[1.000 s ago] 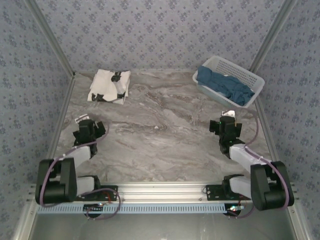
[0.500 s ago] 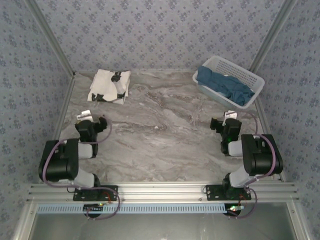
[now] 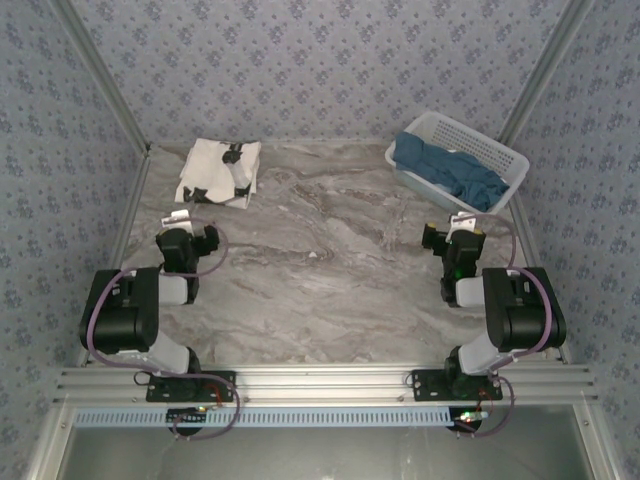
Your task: Fold and stack the t-shirts
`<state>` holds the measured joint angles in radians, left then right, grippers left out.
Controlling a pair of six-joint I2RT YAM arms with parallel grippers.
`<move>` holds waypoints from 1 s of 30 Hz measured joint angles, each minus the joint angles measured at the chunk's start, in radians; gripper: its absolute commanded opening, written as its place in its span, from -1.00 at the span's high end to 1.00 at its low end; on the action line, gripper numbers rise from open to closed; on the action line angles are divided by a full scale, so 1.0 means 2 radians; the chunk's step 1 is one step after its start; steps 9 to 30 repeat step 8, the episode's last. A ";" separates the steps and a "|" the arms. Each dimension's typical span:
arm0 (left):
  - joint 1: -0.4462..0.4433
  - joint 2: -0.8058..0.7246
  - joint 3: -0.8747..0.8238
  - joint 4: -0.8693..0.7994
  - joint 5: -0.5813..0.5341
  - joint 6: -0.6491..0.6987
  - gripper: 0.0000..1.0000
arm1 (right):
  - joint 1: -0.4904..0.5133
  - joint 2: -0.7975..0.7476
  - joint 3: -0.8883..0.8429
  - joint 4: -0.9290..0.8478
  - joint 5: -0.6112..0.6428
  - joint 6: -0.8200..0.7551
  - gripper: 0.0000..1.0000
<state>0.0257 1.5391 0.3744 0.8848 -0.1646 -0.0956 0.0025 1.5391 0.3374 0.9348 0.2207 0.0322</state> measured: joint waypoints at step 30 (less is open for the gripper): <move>-0.011 0.000 0.001 -0.012 -0.002 0.010 -0.96 | 0.003 0.000 0.000 -0.002 0.008 0.000 -1.00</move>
